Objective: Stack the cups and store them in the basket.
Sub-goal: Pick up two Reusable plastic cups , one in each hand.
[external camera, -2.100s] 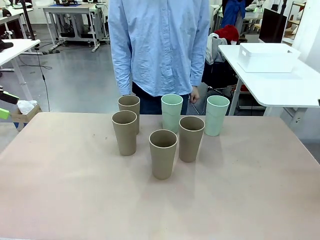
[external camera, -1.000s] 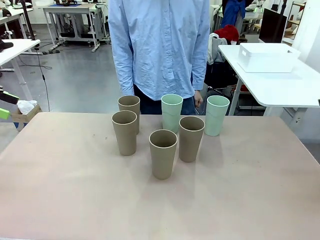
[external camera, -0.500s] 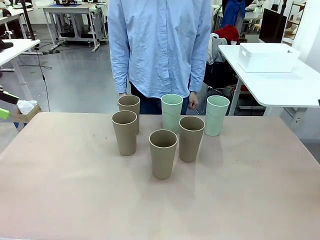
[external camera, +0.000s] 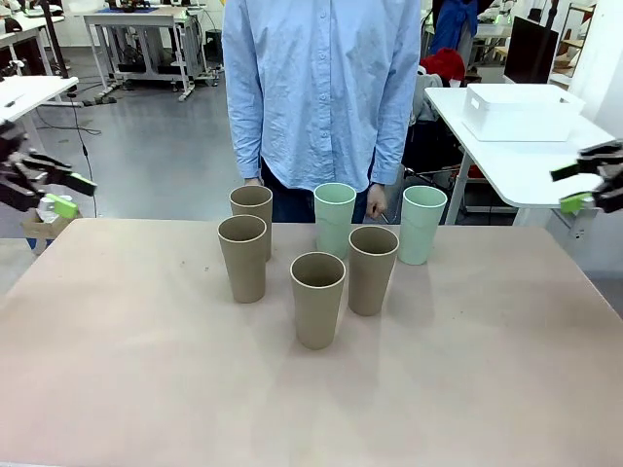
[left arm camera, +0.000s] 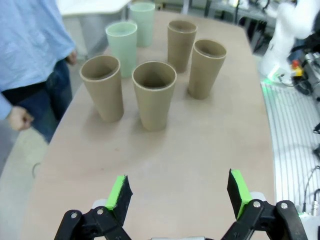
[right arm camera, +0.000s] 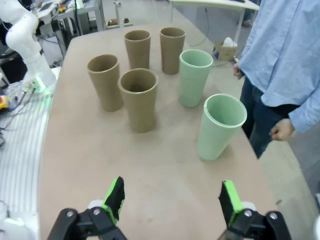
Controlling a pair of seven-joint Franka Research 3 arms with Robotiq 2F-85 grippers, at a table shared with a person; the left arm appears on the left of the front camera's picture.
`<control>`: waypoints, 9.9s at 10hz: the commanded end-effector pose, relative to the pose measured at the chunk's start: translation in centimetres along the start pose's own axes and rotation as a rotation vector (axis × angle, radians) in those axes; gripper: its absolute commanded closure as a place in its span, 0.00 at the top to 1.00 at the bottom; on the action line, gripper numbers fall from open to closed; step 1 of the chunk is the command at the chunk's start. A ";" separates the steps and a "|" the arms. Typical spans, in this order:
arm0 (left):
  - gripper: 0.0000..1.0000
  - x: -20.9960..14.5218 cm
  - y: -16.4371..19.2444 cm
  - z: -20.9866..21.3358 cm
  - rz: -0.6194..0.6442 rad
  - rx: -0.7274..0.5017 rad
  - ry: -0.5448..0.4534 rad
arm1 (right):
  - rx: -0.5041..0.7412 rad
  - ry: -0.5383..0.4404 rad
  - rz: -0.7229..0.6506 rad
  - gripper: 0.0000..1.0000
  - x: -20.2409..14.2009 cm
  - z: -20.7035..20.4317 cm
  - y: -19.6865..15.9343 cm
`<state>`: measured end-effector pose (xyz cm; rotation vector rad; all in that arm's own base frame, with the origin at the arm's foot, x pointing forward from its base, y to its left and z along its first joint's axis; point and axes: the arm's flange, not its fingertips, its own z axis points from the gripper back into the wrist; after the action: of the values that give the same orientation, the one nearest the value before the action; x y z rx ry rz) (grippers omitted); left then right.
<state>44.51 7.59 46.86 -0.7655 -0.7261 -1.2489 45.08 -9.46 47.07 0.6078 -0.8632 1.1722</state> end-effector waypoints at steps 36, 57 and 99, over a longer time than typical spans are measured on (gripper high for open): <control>1.00 -10.8 9.5 -25.6 -0.137 -0.151 -0.553 | 0.227 -0.540 -0.081 1.00 -12.9 -25.7 -14.3; 1.00 -8.3 8.5 -31.0 -0.081 -0.200 -0.608 | 0.283 -0.541 -0.156 1.00 -12.0 -31.2 -14.5; 0.85 -4.3 5.7 -21.5 -0.120 -0.183 -0.647 | 0.288 -0.652 -0.104 0.84 -6.4 -20.7 -7.0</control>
<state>52.45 -8.00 29.62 -1.2989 -1.2113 -1.1831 59.42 1.55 29.14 1.3037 -1.1593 1.0184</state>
